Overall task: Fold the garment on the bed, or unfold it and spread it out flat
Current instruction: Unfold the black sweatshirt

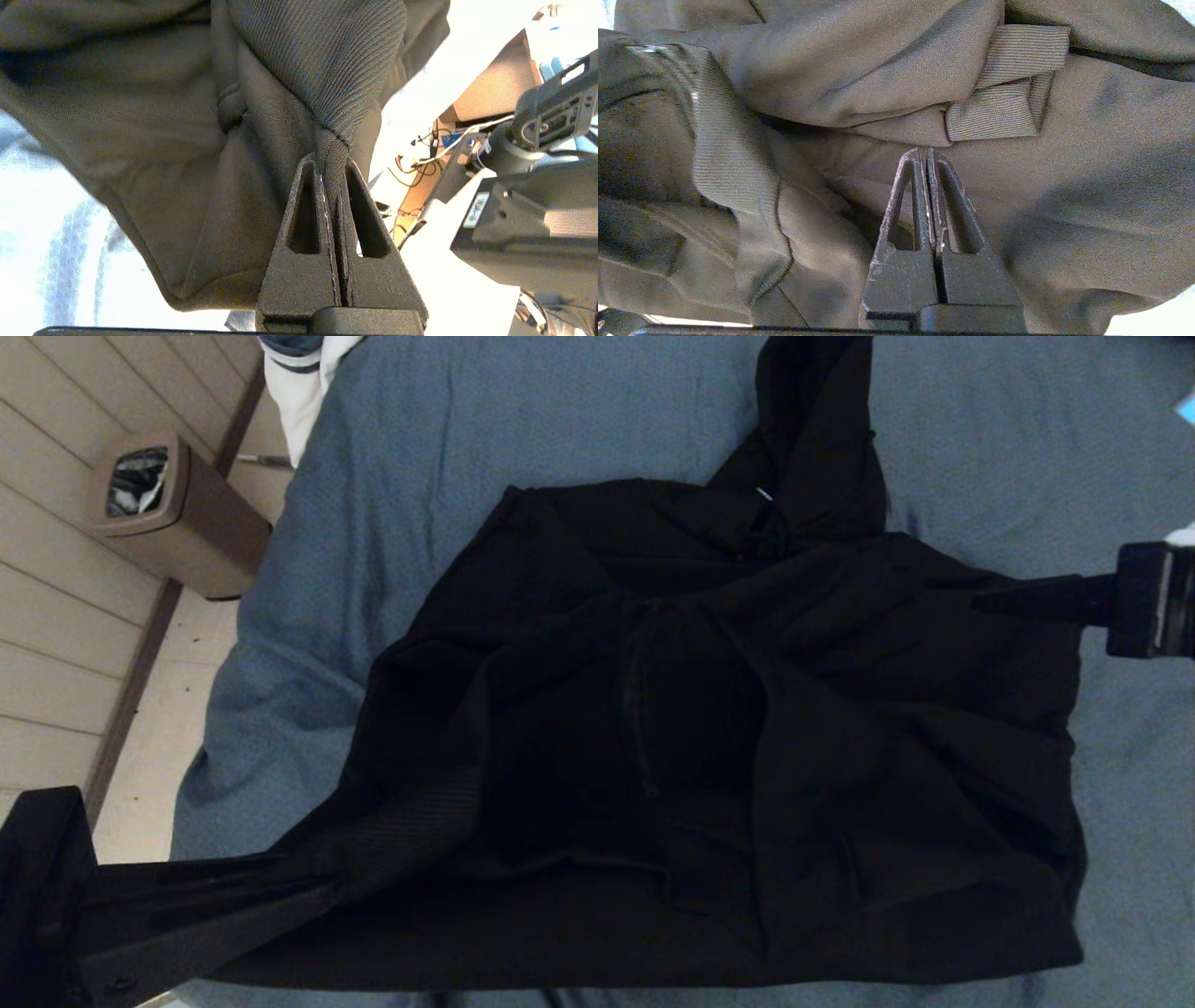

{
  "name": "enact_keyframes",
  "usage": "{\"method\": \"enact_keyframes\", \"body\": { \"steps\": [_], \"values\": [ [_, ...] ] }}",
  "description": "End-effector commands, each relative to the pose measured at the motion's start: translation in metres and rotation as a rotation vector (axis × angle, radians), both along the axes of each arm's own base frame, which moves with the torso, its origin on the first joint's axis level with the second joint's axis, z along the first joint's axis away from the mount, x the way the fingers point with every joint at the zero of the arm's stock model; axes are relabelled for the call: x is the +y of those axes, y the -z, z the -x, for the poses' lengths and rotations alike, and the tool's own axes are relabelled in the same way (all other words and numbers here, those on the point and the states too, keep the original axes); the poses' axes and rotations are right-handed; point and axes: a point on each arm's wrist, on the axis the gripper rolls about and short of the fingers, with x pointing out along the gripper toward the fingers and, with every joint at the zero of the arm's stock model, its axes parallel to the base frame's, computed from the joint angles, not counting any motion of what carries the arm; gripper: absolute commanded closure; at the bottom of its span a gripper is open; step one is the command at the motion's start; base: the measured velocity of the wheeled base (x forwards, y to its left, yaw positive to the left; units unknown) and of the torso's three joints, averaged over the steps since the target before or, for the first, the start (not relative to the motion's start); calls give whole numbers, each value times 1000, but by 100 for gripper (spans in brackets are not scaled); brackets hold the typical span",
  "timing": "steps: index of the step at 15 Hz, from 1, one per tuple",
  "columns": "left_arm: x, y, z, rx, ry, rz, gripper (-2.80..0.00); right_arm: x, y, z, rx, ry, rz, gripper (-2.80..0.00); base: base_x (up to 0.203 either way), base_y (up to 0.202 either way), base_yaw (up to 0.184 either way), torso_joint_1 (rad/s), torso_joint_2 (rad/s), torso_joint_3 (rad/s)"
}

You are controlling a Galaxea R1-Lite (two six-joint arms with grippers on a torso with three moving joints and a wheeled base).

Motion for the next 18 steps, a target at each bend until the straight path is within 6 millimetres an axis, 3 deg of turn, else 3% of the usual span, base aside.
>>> {"method": "enact_keyframes", "body": {
  "steps": [1,2,3,7,11,14,17,18],
  "values": [
    [6,4,4,-1,0,4,0,1,2,-3,12,-5,1,0,0,0,0,0,0,0],
    [5,5,4,4,-2,2,0,1,2,-4,13,-4,0,0,0,0,0,0,0,0],
    [4,5,3,16,-11,4,-280,1,2,-4,12,-5,0,0,0,0,0,0,0,0],
    [5,4,3,29,-9,18,-280,1,2,-4,13,-8,2,0,0,0,0,0,0,0],
    [2,-23,0,-6,-33,93,-280,5,5,-21,46,-6,-17,0,0,0,0,0,0,0],
    [-28,-26,-36,85,-120,91,-280,15,6,-64,121,35,-91,0,0,0,0,0,0,0],
    [-76,-7,-112,167,-200,58,-280,63,11,-115,155,139,-96,0,0,0,0,0,0,0],
    [-86,0,-137,186,-222,58,-280,84,10,-122,143,152,-95,0,0,0,0,0,0,0]
  ]
}}
